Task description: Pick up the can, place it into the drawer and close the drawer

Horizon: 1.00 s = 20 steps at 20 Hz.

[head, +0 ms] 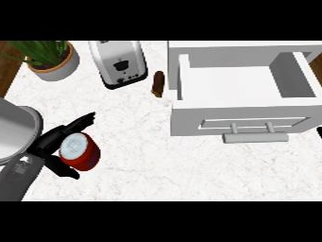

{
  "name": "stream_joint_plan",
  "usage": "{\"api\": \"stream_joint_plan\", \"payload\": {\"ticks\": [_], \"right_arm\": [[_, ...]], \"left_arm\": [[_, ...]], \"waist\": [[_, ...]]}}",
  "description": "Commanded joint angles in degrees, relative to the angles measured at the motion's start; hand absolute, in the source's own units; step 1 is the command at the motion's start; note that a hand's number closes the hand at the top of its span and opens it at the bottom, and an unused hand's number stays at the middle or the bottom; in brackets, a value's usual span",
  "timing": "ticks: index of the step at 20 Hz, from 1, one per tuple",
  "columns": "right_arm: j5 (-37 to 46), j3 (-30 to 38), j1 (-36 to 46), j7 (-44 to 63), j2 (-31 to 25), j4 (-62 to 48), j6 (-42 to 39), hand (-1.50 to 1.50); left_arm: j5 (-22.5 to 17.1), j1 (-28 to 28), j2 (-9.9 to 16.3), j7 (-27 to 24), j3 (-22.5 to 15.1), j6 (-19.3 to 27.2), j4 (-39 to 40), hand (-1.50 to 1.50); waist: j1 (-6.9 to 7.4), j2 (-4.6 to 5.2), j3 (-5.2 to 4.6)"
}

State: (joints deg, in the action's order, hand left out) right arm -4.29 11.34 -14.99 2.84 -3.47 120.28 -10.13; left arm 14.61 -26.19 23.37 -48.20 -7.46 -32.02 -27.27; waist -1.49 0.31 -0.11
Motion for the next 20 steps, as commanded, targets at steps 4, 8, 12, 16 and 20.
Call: {"api": "stream_joint_plan", "payload": {"ticks": [4, 8, 12, 16, 20], "right_arm": [[1.4, -1.2, -0.7, 1.6, 1.3, 3.1, 1.1, -1.50], [-0.2, -0.9, -1.6, 3.6, 0.6, 5.1, -0.1, -1.50], [0.7, -0.8, -1.3, 1.8, 1.8, 3.0, 0.6, -1.50], [-0.3, 0.1, 0.2, 4.1, 0.5, 4.9, 0.5, -1.50], [-1.6, 0.8, -0.9, 4.9, 1.2, 6.1, 0.8, -1.50]], "left_arm": [[0.0, -1.8, -2.7, -5.5, -1.6, -6.5, 2.3, -1.50], [0.4, -2.0, -1.5, -7.5, -2.4, -7.6, 4.1, -1.50], [-0.3, 1.2, -3.4, -6.1, -4.0, -7.0, -1.5, -1.50], [0.1, 0.9, -4.0, -9.0, -4.8, -6.3, 2.1, -1.50], [-2.2, -2.0, -3.5, -5.1, -5.0, -10.2, -1.5, 1.50]], "waist": [[0.48, -0.12, 0.02], [0.35, -0.07, 0.01], [1.40, -0.37, 0.10], [0.80, -0.11, 0.00], [0.80, -0.34, 0.06]]}}
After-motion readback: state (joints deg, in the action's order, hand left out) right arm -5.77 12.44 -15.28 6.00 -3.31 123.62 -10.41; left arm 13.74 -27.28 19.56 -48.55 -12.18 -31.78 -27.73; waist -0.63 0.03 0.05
